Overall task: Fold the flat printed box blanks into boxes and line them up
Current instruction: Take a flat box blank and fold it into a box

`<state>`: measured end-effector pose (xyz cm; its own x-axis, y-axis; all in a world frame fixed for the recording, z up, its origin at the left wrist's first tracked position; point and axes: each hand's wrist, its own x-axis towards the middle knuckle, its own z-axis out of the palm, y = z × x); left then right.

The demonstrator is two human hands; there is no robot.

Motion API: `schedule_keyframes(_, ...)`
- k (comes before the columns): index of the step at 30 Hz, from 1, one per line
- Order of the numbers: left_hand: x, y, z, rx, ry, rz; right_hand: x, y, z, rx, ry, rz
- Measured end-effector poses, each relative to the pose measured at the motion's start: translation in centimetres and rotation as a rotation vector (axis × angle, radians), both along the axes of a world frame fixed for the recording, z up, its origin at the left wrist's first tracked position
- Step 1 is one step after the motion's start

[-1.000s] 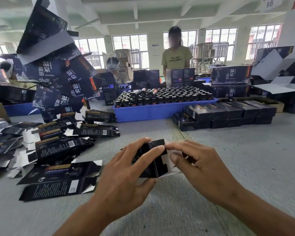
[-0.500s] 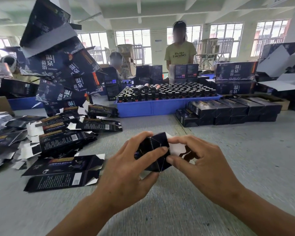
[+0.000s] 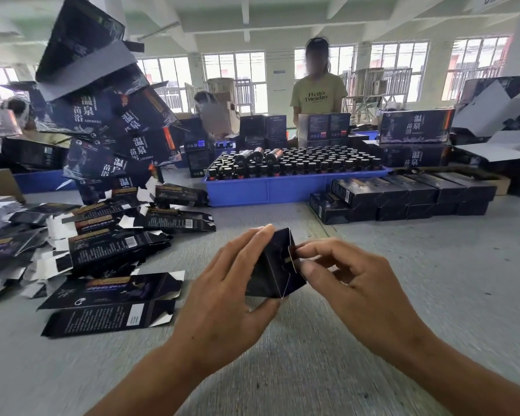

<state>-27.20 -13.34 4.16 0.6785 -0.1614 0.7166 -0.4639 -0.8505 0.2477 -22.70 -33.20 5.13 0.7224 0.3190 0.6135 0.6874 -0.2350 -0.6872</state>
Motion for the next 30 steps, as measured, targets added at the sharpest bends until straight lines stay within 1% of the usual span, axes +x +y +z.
schedule_keyframes(3, -0.1, -0.6, 0.0, -0.015, 0.039, -0.009, 0.3, 0.0, 0.0, 0.049, 0.115, 0.017)
schedule_keyframes(7, -0.2, -1.0, -0.1, 0.004, 0.012, -0.004, 0.4, 0.0, 0.0, 0.075, 0.188, 0.026)
schedule_keyframes(17, -0.5, -1.5, 0.1, 0.05, 0.029, 0.004, 0.1, -0.1, 0.0, 0.047, 0.145, -0.092)
schedule_keyframes(24, -0.4, -1.3, 0.0, 0.026, 0.047, 0.008, 0.3, -0.4, 0.1, 0.028, 0.149, -0.023)
schedule_keyframes(30, -0.3, -1.1, 0.1, 0.055, 0.005, 0.02, 0.4, -0.4, 0.0, 0.014, 0.119, 0.016)
